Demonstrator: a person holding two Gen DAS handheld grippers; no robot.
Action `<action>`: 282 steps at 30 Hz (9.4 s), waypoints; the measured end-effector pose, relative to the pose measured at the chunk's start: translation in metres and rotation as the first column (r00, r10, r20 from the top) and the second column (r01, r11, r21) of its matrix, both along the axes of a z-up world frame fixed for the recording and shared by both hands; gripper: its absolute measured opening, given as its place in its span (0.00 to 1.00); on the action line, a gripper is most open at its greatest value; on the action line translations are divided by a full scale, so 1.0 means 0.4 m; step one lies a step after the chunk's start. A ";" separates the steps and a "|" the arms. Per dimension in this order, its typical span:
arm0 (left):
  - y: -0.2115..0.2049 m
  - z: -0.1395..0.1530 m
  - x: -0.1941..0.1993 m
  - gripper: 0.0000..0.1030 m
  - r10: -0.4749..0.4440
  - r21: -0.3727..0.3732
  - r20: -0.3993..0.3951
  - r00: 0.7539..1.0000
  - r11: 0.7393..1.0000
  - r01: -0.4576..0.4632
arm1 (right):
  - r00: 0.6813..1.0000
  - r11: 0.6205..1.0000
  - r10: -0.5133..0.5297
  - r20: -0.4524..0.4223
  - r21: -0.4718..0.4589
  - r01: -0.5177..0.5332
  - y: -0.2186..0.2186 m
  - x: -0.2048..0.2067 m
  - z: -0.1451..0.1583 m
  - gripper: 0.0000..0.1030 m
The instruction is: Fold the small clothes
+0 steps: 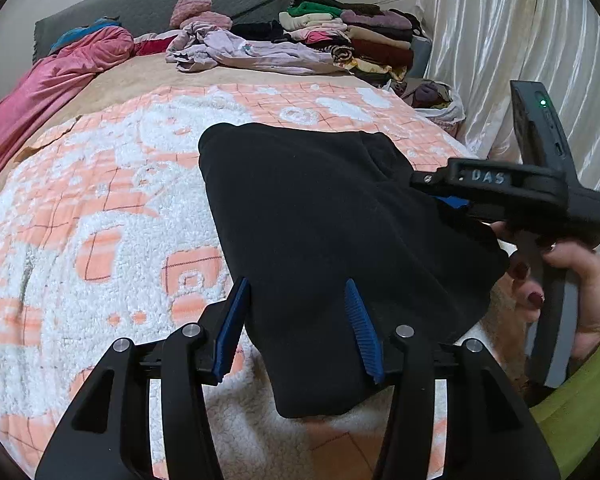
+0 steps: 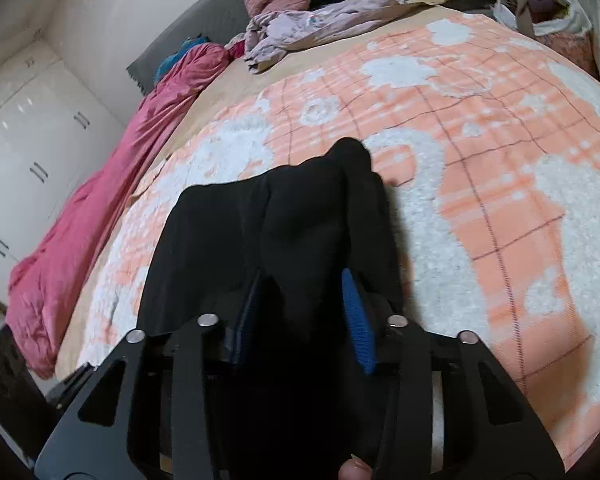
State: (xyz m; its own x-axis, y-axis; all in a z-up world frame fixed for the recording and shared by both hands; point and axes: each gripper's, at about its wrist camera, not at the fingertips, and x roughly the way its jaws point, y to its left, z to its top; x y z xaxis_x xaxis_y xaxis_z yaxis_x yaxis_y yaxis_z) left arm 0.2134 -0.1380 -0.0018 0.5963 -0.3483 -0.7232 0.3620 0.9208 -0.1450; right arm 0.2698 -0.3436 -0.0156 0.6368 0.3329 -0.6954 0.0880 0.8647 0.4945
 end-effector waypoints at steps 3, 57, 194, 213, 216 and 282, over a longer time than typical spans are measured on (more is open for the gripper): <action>0.001 0.001 0.000 0.48 0.002 -0.008 -0.003 1.000 1.000 -0.002 | 1.000 1.000 0.021 0.010 -0.018 -0.021 0.008 -0.002 0.001 0.15; 0.059 0.016 -0.055 0.54 -0.023 -0.113 -0.094 0.995 0.994 0.012 | 0.980 0.965 0.185 0.075 -0.202 -0.167 0.032 -0.215 0.062 0.34; 0.180 -0.025 0.168 0.50 0.083 -0.243 -0.205 0.975 0.961 -0.133 | 0.969 0.968 0.245 -0.026 -0.045 -0.246 0.151 0.019 -0.010 0.35; 0.186 -0.042 0.172 0.55 0.096 -0.235 -0.220 0.971 0.961 -0.148 | 0.983 0.971 0.182 -0.039 -0.151 -0.186 0.151 0.011 -0.019 0.64; 0.190 -0.035 0.167 0.55 0.101 -0.233 -0.221 0.970 0.961 -0.153 | 0.987 0.976 0.160 -0.014 -0.148 -0.161 0.140 0.000 -0.005 0.74; 0.245 0.024 -0.243 0.96 0.205 -0.040 -0.011 0.979 0.978 -0.205 | 0.984 0.945 0.007 0.181 -0.324 0.053 0.227 -0.410 0.011 0.91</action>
State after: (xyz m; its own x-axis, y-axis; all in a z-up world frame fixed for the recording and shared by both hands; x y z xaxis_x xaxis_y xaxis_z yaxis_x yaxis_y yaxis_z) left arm 0.1163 -0.0401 0.0077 0.6532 -0.2485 -0.7152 0.1652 0.9686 -0.1857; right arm 0.1058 -0.2526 -0.0111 0.7642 0.0906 -0.6386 0.0470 0.9796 0.1952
